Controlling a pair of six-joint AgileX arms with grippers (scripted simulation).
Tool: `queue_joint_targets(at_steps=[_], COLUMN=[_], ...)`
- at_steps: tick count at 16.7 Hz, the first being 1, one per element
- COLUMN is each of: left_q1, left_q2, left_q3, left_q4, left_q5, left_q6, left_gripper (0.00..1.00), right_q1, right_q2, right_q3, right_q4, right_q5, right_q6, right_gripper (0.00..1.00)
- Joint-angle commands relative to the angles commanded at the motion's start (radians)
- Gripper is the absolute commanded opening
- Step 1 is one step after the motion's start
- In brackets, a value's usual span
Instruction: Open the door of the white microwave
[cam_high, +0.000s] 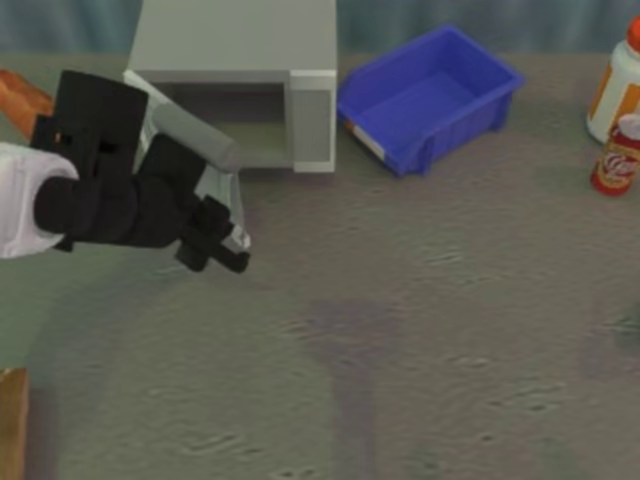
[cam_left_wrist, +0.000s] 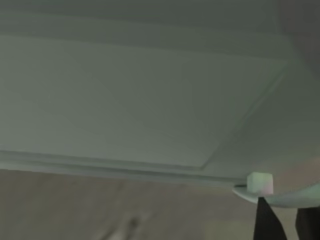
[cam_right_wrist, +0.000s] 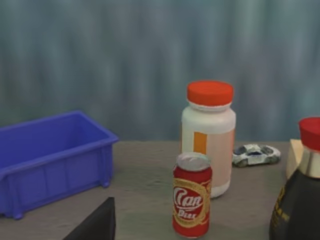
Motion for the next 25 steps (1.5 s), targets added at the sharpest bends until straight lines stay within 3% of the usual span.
queue_joint_targets(at_steps=[25], left_q1=[0.024], left_q2=[-0.008], left_q3=[-0.006], left_q4=[-0.017], left_q5=[0.039], left_q6=[0.052], left_gripper=[0.0], right_q1=[0.0], right_q2=[0.0], right_q3=[0.0], right_q4=[0.0], right_q5=[0.0], right_q6=[0.0], right_gripper=[1.0])
